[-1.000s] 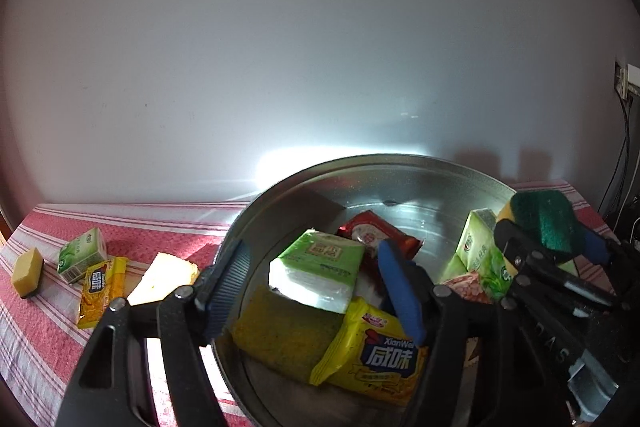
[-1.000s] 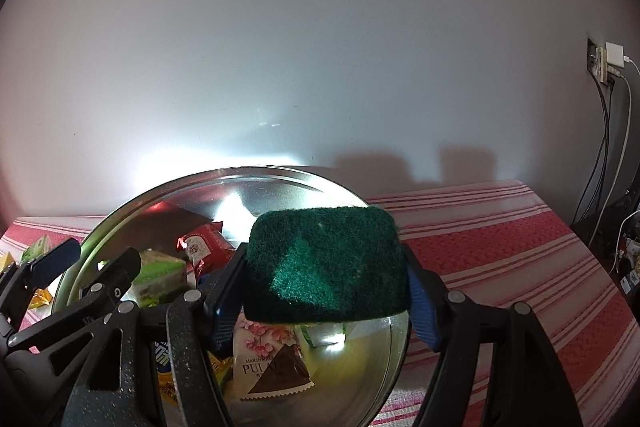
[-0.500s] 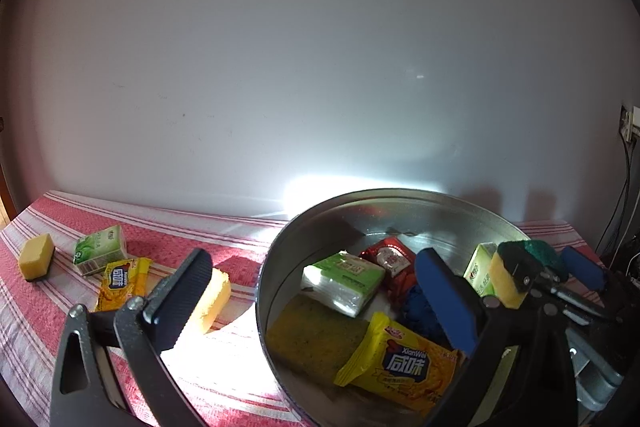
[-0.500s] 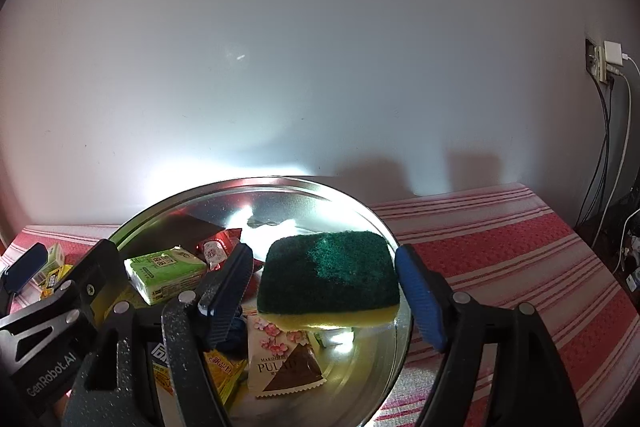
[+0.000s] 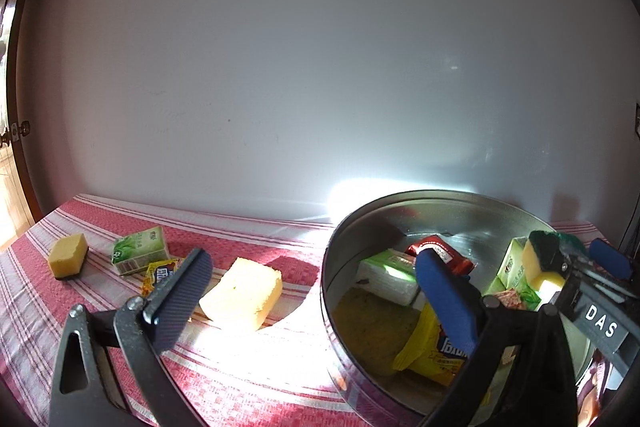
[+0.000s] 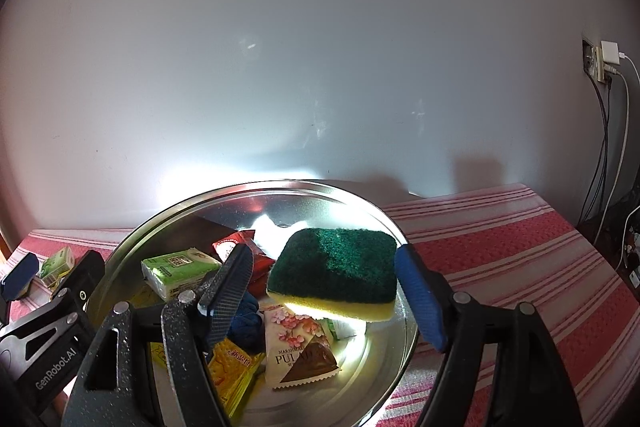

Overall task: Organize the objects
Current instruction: 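Open the left tool to drop the tissue pack while the right tool drops the sponge into the tin, then move both tools back toward the remaining items on the cloth, then grasp the large yellow sponge with the right tool, then lift the yellow sponge with the right tool while the left tool grasps the yellow cracker pack, then carry the yellow sponge and yellow cracker pack over the blue tin with both tools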

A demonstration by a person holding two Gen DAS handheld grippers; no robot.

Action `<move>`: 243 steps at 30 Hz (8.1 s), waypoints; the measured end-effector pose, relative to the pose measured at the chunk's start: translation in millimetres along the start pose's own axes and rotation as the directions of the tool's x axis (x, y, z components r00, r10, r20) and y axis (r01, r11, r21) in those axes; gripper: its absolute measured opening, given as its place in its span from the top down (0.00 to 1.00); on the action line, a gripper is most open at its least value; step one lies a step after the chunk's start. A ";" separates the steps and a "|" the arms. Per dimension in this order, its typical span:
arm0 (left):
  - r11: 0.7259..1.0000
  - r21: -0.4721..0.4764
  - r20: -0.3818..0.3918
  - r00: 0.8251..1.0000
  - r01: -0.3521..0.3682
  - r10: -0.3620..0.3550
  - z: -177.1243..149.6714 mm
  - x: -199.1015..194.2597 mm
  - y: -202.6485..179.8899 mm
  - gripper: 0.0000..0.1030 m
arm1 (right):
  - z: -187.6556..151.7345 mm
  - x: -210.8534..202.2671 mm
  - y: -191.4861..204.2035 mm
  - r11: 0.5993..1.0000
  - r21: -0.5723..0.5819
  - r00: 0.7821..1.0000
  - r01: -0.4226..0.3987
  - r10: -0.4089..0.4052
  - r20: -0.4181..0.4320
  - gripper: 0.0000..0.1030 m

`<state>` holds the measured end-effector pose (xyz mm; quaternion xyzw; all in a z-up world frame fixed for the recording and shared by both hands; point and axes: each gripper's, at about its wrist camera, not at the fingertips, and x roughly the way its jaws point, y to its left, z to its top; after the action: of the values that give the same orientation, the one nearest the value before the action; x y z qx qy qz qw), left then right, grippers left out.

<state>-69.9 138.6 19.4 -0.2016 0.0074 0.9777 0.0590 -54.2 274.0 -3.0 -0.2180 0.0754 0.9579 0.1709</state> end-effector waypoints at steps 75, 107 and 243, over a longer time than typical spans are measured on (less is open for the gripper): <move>0.948 -0.070 -0.263 0.923 -0.309 0.281 -21.2 9.3 240.9 0.01 | -47.2 37.9 253.9 0.978 -0.051 0.944 -0.203 0.182 -0.276 0.27; 0.982 -0.152 -0.319 0.946 -0.113 0.059 -10.9 42.9 196.6 0.01 | -76.6 -23.9 211.4 0.951 -0.146 0.922 -0.272 0.214 -0.323 0.52; 0.989 0.083 -0.161 0.981 0.122 -0.107 23.0 10.2 -58.7 0.52 | -10.8 -25.9 19.5 0.989 -0.038 0.984 0.146 -0.141 0.112 0.52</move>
<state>-81.3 198.8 37.1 -0.2746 0.0454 0.9525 0.1236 -35.0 245.9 0.2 -0.1741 0.0282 0.9550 0.2384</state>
